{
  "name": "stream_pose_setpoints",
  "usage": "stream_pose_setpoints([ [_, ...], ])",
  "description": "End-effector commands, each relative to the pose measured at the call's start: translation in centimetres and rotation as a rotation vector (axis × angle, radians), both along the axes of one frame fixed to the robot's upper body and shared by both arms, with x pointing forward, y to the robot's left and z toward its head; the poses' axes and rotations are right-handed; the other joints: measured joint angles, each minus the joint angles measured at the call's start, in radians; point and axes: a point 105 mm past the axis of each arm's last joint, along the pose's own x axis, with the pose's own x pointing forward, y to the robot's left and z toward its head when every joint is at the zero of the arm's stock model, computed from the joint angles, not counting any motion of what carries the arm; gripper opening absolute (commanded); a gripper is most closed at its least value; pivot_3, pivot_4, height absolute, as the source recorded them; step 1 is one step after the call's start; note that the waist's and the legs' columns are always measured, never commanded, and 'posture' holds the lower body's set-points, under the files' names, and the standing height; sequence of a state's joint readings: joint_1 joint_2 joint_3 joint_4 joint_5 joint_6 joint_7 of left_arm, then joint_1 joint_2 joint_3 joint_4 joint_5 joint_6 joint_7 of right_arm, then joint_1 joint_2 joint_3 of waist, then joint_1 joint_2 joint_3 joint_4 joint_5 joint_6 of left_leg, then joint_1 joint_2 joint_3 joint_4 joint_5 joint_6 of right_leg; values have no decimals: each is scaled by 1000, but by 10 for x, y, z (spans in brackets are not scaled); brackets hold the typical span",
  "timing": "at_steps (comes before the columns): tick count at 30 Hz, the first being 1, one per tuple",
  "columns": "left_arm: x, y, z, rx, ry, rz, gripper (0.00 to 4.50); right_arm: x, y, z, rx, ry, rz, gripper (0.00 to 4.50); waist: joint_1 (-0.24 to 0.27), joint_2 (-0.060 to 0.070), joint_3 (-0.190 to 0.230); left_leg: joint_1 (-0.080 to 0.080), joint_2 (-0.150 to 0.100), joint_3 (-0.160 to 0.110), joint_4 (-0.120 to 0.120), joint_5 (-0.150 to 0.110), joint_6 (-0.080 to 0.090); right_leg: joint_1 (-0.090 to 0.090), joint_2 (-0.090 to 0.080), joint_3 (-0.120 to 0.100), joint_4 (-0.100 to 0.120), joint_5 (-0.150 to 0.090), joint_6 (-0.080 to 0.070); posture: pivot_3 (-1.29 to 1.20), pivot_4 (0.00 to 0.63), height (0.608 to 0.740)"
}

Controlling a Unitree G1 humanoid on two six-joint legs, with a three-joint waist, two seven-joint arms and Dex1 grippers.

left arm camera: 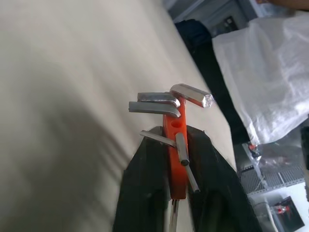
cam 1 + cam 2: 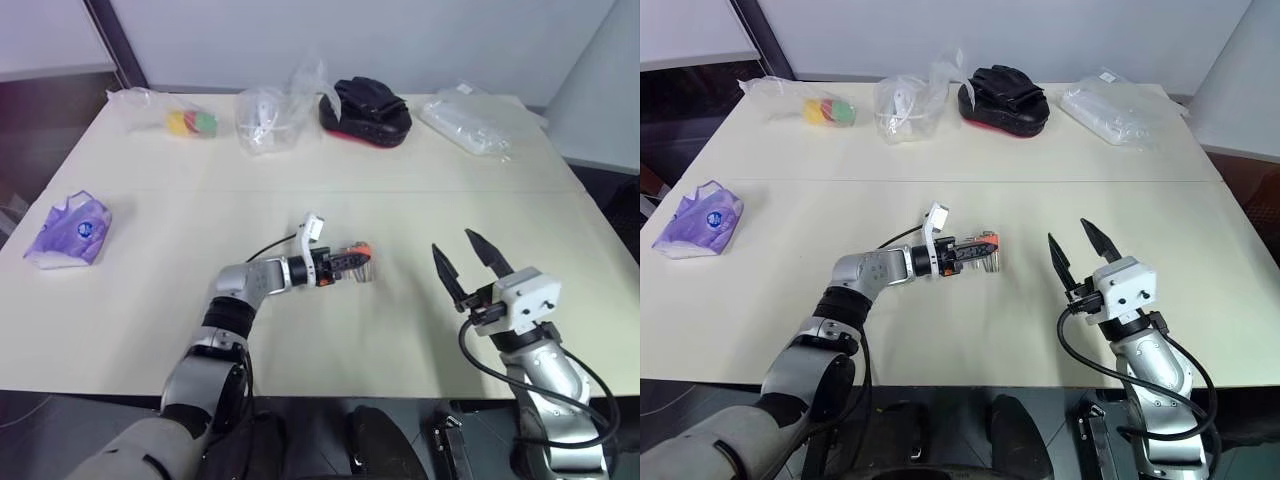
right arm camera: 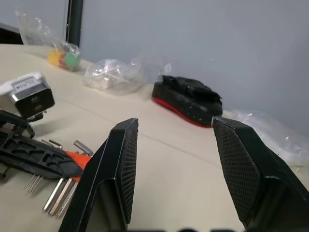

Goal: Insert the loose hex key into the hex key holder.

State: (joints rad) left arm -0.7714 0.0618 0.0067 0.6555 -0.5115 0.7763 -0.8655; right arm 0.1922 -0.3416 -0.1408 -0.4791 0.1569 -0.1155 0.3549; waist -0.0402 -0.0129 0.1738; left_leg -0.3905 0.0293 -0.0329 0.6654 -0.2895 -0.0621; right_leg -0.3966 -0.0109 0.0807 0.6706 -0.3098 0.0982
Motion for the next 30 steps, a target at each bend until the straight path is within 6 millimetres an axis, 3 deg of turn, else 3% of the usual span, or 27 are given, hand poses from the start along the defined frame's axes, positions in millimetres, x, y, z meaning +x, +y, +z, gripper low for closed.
stream_pose_setpoints([
  [1, 5, 9, 7, 14, -49, 8, 2282, -6, 5, 13, -6, -53, 7, 2528, 0, 0, 0, 0, 0, 0, 0, 0, 0, 0, 0, 0, 0, 0, 0, 0, 150, 740],
  [5, 10, 27, 10, 62, -107, 39, 4220, -8, 4, 10, -13, -42, 12, 2528, -3, 0, 0, 3, 0, 0, 0, 0, 0, 3, 0, 0, 0, 0, 0, 0, 150, 740],
  [6, 11, 32, 12, 82, -134, 43, 4473, -8, 4, 10, -17, -37, 16, 2528, -4, 0, 0, 4, 0, 0, 0, 0, 0, 4, 0, 0, 0, 0, 0, 0, 150, 740],
  [12, 8, 59, 26, 265, -433, 17, 4473, -7, -2, 5, -74, 45, 70, 2528, 0, 1, 0, 5, 1, 0, -1, 0, 0, 4, 0, 1, 0, 0, 0, 0, 150, 740],
  [20, -2, 76, 57, 379, -725, -60, 4473, 0, -26, 6, -242, 263, 131, 2528, 29, 0, 0, 3, 0, 0, 0, 0, 0, 4, -1, 0, -3, 0, 0, 0, 150, 740],
  [24, -13, 81, 74, 398, -827, -118, 4473, 0, -42, 12, -353, 398, 149, 2528, 28, 0, 0, 2, 0, 0, 0, 0, 0, 4, -1, 0, -4, 0, 0, 0, 150, 740],
  [30, -27, 86, 83, 439, -906, -169, 4473, -3, -49, 17, -468, 530, 172, 2528, 26, 0, 0, 2, 1, 0, -1, 0, 0, 4, 0, 0, -4, 0, 0, 0, 150, 740],
])
